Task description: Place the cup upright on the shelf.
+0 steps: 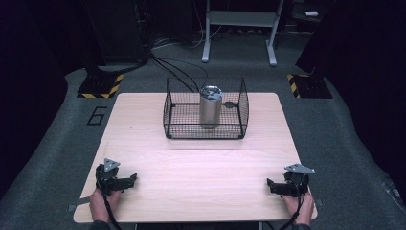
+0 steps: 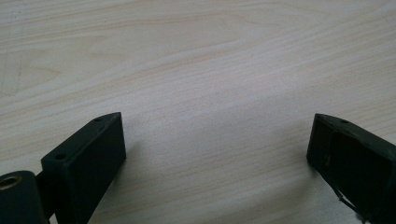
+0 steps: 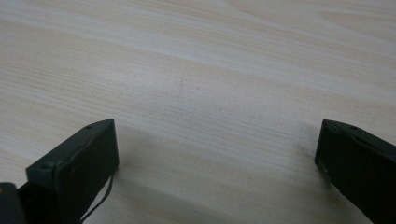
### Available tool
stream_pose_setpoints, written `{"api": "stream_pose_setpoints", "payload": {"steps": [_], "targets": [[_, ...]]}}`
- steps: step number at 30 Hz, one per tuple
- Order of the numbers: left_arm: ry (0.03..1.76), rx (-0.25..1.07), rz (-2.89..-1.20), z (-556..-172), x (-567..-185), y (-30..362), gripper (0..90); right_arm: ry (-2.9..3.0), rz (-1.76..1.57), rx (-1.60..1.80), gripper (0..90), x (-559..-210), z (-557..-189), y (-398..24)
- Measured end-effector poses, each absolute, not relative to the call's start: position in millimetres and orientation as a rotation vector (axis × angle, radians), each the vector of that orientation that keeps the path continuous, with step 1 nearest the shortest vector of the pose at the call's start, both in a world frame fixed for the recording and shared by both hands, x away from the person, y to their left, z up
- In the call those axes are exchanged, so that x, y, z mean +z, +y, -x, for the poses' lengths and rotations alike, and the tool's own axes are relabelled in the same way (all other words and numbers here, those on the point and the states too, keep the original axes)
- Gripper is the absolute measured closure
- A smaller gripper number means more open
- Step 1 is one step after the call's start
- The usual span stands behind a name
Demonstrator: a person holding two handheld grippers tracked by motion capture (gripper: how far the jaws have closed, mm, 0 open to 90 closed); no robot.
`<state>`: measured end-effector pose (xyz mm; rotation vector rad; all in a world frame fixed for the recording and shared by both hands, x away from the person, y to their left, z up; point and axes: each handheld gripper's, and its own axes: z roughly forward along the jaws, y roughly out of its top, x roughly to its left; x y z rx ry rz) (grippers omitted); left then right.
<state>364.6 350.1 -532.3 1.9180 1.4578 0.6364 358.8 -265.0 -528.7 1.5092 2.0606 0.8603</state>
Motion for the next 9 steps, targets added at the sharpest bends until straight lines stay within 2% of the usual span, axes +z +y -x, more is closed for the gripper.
{"api": "stream_pose_setpoints", "payload": {"steps": [9], "targets": [[1.456,0.628,-1.926,-364.5,-531.8,350.5,4.5,2.054,-1.492,0.879,0.0,-530.4,-358.1,-264.8]]}}
